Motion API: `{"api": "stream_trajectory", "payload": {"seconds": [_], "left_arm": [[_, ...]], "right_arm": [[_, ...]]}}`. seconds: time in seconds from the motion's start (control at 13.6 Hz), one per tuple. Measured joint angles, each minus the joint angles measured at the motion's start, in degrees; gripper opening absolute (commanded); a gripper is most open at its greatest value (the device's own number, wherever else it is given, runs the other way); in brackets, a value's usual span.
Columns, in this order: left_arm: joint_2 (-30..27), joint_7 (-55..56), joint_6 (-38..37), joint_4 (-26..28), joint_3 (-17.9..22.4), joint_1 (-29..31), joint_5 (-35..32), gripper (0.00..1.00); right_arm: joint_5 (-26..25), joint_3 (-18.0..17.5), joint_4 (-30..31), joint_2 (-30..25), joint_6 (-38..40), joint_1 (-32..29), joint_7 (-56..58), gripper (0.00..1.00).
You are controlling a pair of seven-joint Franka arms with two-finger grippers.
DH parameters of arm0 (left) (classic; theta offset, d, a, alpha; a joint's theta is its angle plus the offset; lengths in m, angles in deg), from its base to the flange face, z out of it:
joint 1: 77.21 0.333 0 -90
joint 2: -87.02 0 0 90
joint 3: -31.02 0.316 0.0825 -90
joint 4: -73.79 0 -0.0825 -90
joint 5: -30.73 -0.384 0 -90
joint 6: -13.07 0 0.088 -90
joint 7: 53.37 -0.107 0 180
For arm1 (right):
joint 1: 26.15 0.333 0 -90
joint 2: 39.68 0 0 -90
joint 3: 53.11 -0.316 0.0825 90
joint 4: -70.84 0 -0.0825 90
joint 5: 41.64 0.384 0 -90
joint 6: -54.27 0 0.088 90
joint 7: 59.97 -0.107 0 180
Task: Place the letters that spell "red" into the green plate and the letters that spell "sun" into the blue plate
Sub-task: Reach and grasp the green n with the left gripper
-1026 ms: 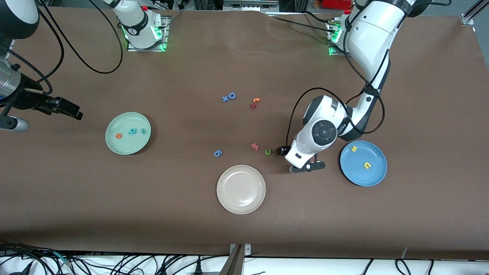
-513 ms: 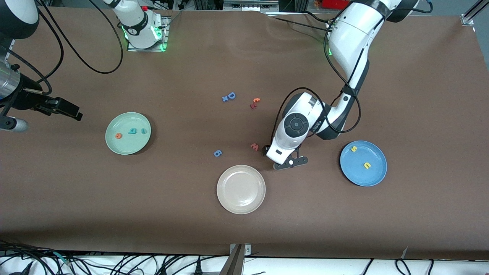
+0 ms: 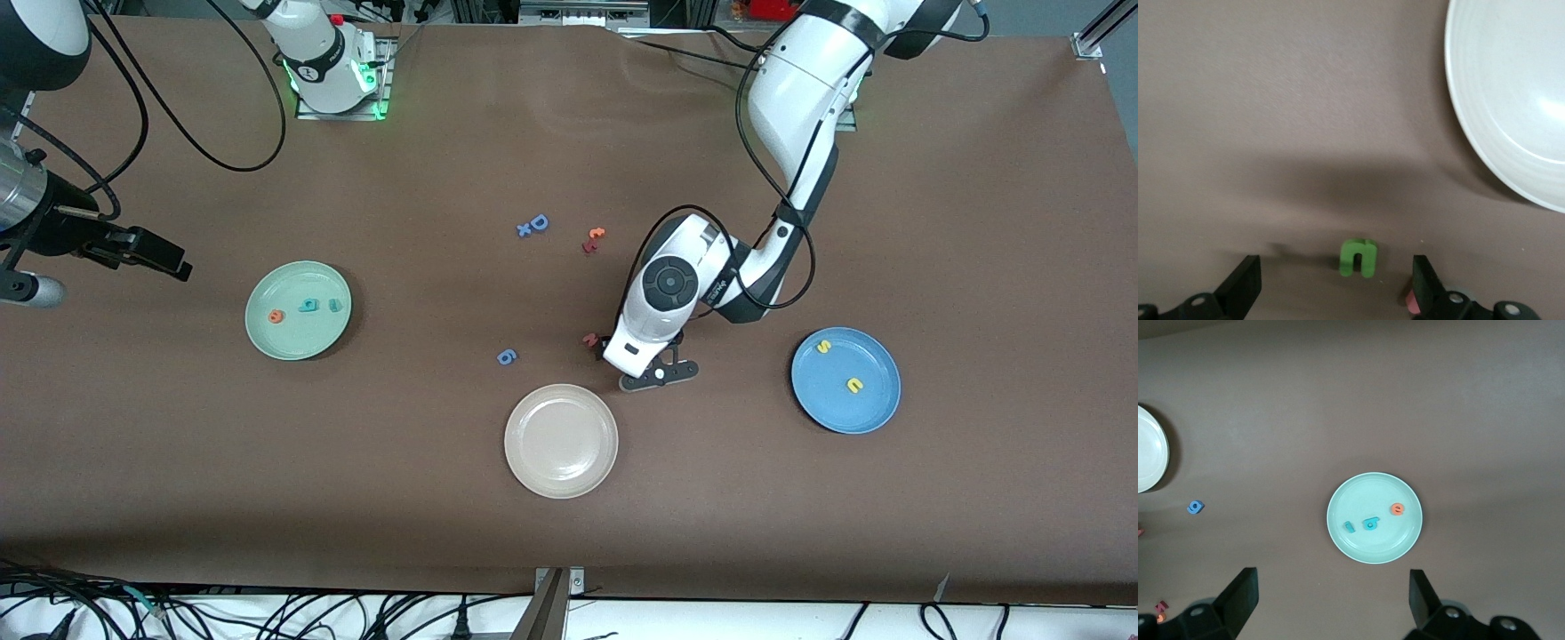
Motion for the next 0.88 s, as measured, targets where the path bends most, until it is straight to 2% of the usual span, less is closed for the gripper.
{"api": "stream_trajectory", "payload": {"seconds": [0.29, 0.88], "left_arm": [[0.6, 0.4, 0.7, 0.0, 0.1, -0.7, -1.5, 0.99], [0.8, 0.8, 0.9, 0.0, 0.3, -0.9, -1.9, 0.77]], "right_arm": [[0.0, 0.0, 0.0, 0.0, 0.0, 0.0, 0.0, 1.0], [0.0, 0.0, 0.0, 0.0, 0.0, 0.0, 0.0, 1.0]]}}
